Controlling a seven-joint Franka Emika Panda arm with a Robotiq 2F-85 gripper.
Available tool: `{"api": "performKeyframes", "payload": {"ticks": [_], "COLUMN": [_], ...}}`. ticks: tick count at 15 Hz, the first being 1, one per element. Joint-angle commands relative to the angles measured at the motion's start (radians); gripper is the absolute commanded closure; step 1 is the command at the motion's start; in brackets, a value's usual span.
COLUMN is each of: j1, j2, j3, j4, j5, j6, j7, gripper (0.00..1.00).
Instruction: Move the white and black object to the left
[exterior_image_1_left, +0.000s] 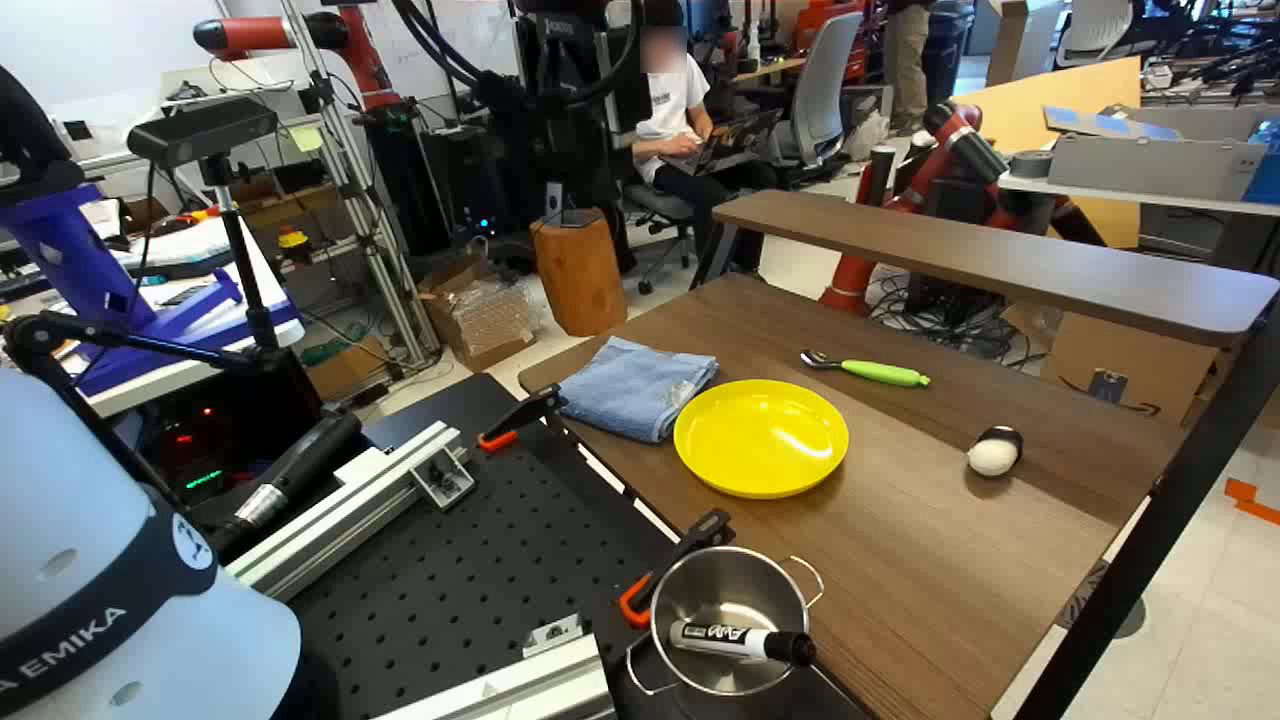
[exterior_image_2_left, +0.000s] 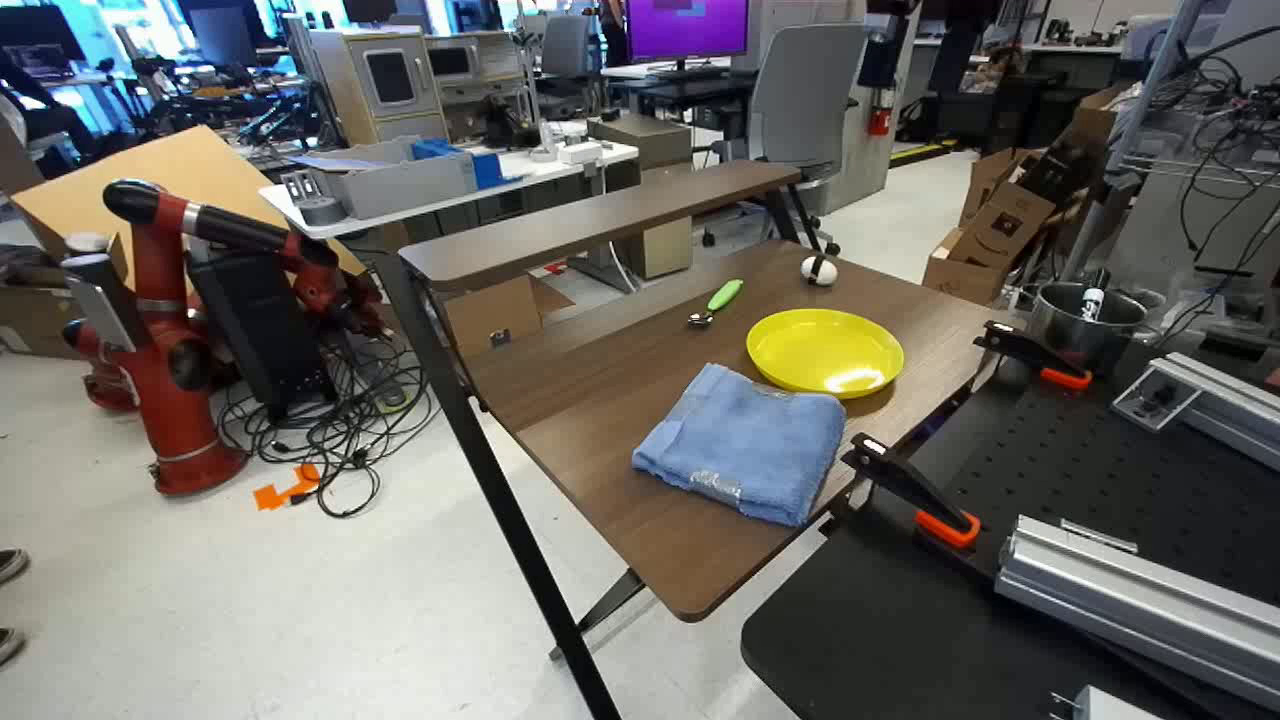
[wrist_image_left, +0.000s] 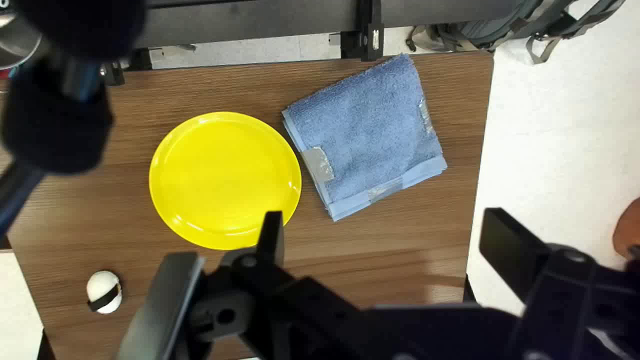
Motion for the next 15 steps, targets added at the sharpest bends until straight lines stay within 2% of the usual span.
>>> {"api": "performKeyframes", "payload": {"ticks": [1, 7, 15], "j1": [-0.006, -0.014, -0.085], "j2": [0.0, 0.032, 0.182], "j3": [0.005, -0.016, -0.136], "j4": [0.001, 0.025, 0.083], "j5": [0.002, 0.008, 0.036], "j6": [-0.003, -0.008, 0.069], "j7": [-0.002, -0.031, -0.181], "gripper": [0.0, 0.0, 0.0]}}
